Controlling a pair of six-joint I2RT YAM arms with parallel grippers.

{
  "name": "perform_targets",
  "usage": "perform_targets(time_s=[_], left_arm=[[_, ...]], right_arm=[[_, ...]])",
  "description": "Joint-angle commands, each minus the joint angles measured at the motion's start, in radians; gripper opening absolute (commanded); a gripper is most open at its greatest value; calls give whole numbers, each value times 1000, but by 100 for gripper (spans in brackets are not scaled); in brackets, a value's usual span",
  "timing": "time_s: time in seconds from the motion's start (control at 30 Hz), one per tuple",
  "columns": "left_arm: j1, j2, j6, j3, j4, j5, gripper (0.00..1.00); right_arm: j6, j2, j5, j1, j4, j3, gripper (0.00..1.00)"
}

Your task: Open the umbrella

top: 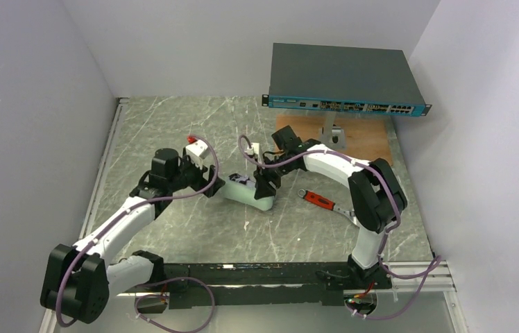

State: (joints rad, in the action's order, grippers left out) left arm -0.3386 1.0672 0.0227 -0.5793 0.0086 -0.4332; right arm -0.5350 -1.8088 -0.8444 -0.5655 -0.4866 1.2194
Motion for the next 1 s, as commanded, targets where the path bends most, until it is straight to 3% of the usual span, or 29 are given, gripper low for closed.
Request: perform_targets(time_s=[0.0,0.33,0.5,0.67,0.77,0.97], left_arm=[[39,53,-7,-98,-4,-64,86],[49,207,-1,-173,-39,-140,67],[49,202,-12,-110,-32,-175,65],[49,188,24,-49,-32,-194,54],[49,188,38,-55,-67,-169,54],[82,155,72,-108,-121,-106,66]], right_arm=[[-159,43,-43,-41,-98,39,52],[-245,38,2,-93,-153,41,47],[-108,87,181,-97,43,-30,46],[-40,102,377,-128,175,-73,45],[-40,72,427,-153,167,-63,51],[-38,6,434,-190,129,-28,64]])
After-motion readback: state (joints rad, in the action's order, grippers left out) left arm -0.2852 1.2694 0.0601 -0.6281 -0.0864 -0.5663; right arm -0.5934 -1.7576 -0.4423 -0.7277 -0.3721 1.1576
